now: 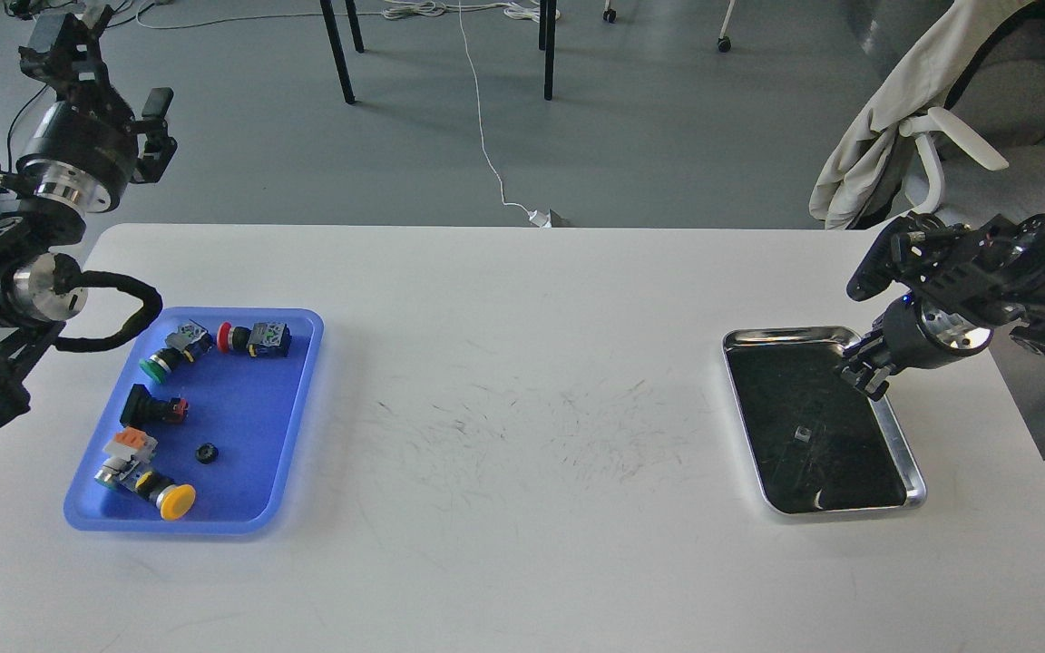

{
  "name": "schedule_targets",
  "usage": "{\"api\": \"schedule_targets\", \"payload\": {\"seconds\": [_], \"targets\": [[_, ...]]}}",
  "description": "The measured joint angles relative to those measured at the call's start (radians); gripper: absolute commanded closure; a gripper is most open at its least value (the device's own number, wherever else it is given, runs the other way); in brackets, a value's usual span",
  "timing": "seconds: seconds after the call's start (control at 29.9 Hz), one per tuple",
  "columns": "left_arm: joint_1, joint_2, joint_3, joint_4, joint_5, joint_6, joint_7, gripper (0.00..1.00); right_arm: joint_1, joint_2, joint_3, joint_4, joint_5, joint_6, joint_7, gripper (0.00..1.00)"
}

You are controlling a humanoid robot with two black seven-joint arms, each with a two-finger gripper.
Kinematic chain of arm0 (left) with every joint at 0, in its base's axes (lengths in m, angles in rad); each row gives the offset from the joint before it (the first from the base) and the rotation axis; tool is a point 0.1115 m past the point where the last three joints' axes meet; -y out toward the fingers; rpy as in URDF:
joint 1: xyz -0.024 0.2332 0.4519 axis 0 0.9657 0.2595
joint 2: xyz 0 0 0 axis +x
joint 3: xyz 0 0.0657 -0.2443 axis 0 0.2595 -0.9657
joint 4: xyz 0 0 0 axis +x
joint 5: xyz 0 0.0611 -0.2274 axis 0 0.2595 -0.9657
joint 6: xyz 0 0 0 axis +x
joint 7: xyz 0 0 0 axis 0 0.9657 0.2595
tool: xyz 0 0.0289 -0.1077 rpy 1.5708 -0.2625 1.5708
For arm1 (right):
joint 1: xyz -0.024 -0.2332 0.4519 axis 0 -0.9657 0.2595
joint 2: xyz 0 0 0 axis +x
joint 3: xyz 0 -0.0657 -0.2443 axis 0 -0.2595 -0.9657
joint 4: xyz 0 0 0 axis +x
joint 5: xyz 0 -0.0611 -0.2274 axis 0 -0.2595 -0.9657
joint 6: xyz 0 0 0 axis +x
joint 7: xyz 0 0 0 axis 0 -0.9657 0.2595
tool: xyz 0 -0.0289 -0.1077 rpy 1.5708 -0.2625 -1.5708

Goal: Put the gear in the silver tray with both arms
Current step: 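Carry the gear with the right gripper and lower it into the silver tray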

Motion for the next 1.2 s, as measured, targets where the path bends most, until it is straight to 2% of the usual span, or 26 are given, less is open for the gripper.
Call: {"api": "schedule_targets", "payload": {"seconds": [0.5,0.77,1.07,1.14,1.2], "targets": [[0.002,0.001,-0.005,0.000,-0.002,0.002,0.000,0.01,-0.023,0.068,0.025,-0.005,0.002,0.000,0.000,0.98],[0.002,0.001,-0.010,0.000,-0.005,0.005,0.000,0.02,-0.091,0.073,0.039,-0.088,0.002,-0.003,0.000,0.97],[0.000,0.006,-0.011,-0.002,-0.006,0.001,0.000,0.01,-0.089,0.109,0.075,-0.091,0.003,-0.003,0.000,0.97],[0.000,0.009,-0.011,-0.002,-0.006,0.001,0.000,0.02,-0.089,0.126,0.078,-0.090,0.004,-0.002,0.000,0.94],[0.001,0.012,-0.011,-0.002,-0.006,0.001,0.000,0.02,-0.089,0.135,0.078,-0.090,0.005,-0.002,0.000,0.84]]}}
